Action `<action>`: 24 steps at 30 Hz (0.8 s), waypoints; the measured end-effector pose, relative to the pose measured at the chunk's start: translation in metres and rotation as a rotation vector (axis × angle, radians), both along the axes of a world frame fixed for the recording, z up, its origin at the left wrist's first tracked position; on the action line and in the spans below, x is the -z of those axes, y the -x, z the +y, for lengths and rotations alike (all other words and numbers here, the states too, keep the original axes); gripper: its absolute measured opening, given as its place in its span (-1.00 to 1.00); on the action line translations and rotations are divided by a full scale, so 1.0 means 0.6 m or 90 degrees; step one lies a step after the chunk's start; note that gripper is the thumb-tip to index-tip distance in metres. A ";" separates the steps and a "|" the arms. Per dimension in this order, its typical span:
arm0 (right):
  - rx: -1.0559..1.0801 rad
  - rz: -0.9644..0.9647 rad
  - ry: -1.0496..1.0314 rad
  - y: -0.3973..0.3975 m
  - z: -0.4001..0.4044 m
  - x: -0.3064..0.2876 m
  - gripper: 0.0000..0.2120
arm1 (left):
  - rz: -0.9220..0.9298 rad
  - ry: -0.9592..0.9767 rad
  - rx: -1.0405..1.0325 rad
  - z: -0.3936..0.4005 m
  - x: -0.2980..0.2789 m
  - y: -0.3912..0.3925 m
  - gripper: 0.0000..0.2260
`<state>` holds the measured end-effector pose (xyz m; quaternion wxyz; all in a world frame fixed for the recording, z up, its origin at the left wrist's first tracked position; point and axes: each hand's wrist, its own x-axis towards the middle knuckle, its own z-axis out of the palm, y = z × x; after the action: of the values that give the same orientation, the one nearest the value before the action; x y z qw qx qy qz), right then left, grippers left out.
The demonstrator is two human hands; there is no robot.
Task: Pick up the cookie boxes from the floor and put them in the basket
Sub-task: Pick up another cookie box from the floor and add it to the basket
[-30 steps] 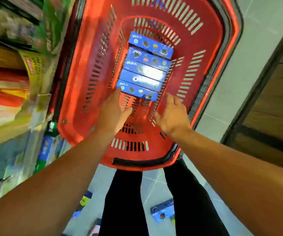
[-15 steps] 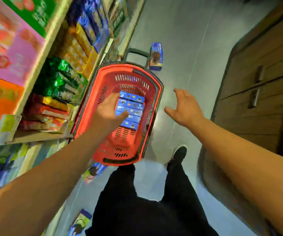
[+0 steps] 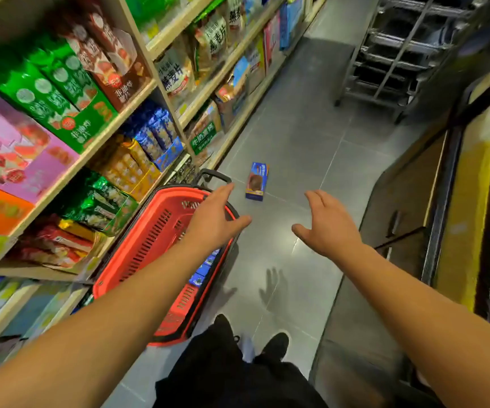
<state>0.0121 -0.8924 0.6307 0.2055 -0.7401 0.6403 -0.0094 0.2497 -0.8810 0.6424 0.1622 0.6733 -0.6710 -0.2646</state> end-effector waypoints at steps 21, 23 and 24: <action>-0.267 0.179 -0.059 0.040 -0.587 0.007 -0.14 | 0.102 -0.121 -0.203 -0.469 0.087 0.051 -0.24; -0.301 0.178 -0.059 0.023 -0.636 0.006 -0.14 | 0.114 -0.134 -0.228 -0.503 0.086 0.044 -0.23; -0.320 0.177 -0.055 0.014 -0.659 0.008 -0.15 | 0.116 -0.137 -0.241 -0.519 0.086 0.041 -0.22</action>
<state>0.0034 -1.2880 0.6260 0.1432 -0.8601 0.4588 0.1707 0.2253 -1.1924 0.5907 0.1958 0.7740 -0.4832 -0.3593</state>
